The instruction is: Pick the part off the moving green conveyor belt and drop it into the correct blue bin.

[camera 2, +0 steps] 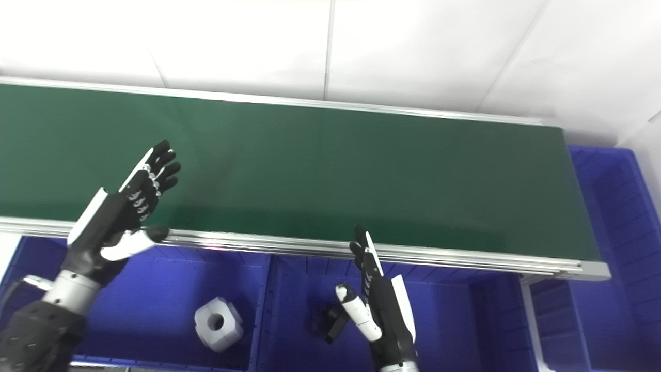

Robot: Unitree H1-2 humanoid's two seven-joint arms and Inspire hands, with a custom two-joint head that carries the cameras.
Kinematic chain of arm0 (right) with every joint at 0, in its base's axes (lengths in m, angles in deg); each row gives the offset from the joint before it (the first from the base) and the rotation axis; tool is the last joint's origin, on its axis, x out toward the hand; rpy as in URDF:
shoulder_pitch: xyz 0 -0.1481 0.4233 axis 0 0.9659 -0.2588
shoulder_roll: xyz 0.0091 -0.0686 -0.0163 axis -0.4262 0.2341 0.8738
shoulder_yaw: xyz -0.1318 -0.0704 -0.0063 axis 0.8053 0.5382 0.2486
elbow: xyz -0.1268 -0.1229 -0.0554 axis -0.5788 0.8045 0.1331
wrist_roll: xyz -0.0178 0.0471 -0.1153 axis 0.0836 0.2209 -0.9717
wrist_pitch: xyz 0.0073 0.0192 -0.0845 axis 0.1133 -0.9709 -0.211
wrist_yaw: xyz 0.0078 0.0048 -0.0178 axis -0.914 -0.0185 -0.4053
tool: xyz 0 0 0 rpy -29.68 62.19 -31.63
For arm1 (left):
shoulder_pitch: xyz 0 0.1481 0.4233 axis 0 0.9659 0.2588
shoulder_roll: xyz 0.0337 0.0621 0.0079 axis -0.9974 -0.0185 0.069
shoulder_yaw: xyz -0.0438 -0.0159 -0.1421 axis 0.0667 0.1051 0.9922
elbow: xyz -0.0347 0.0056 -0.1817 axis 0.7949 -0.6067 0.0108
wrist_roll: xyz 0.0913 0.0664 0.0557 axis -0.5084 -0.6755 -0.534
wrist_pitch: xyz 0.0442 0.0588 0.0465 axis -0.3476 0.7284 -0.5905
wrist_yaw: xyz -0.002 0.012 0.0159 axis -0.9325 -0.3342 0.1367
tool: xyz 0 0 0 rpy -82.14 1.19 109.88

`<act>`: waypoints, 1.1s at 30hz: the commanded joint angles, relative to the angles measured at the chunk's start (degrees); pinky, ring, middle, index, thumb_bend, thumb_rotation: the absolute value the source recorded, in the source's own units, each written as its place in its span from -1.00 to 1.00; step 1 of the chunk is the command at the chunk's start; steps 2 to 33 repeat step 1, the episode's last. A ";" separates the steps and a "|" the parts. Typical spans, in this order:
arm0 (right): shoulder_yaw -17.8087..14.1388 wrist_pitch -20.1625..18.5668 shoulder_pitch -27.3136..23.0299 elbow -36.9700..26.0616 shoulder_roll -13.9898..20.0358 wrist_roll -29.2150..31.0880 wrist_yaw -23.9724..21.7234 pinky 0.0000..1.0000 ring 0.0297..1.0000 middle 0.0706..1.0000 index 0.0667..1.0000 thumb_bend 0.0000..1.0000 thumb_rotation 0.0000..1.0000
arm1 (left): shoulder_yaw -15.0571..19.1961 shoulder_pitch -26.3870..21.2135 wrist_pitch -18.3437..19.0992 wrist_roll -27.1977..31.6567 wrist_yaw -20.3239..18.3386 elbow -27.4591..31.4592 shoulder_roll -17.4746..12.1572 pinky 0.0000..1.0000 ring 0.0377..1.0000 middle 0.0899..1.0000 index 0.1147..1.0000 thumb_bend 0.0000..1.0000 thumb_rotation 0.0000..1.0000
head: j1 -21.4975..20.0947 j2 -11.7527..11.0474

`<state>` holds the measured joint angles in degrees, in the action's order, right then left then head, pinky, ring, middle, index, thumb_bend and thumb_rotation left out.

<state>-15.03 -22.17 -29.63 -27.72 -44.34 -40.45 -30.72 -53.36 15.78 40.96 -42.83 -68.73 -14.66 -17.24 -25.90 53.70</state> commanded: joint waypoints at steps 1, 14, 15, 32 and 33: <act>0.96 -0.06 0.06 -2.42 -1.32 -0.49 0.55 0.92 0.95 1.00 1.00 0.95 0.78 | -0.83 -0.33 -1.16 -3.13 0.93 1.21 -0.34 0.94 0.99 1.00 1.00 0.77 -0.02 | -1.87 0.04; 0.96 -0.06 0.06 -2.42 -1.32 -0.49 0.55 0.92 0.95 1.00 1.00 0.95 0.78 | -0.83 -0.33 -1.16 -3.13 0.93 1.21 -0.34 0.94 0.99 1.00 1.00 0.77 -0.02 | -1.87 0.04; 0.96 -0.06 0.06 -2.42 -1.32 -0.49 0.55 0.92 0.95 1.00 1.00 0.95 0.78 | -0.83 -0.33 -1.16 -3.13 0.93 1.21 -0.34 0.94 0.99 1.00 1.00 0.77 -0.02 | -1.87 0.04; 0.96 -0.06 0.06 -2.42 -1.32 -0.49 0.55 0.92 0.95 1.00 1.00 0.95 0.78 | -0.83 -0.33 -1.16 -3.13 0.93 1.21 -0.34 0.94 0.99 1.00 1.00 0.77 -0.02 | -1.87 0.04; 0.96 -0.06 0.06 -2.42 -1.32 -0.49 0.55 0.92 0.95 1.00 1.00 0.95 0.78 | -0.83 -0.33 -1.16 -3.13 0.93 1.21 -0.34 0.94 0.99 1.00 1.00 0.77 -0.02 | -1.87 0.04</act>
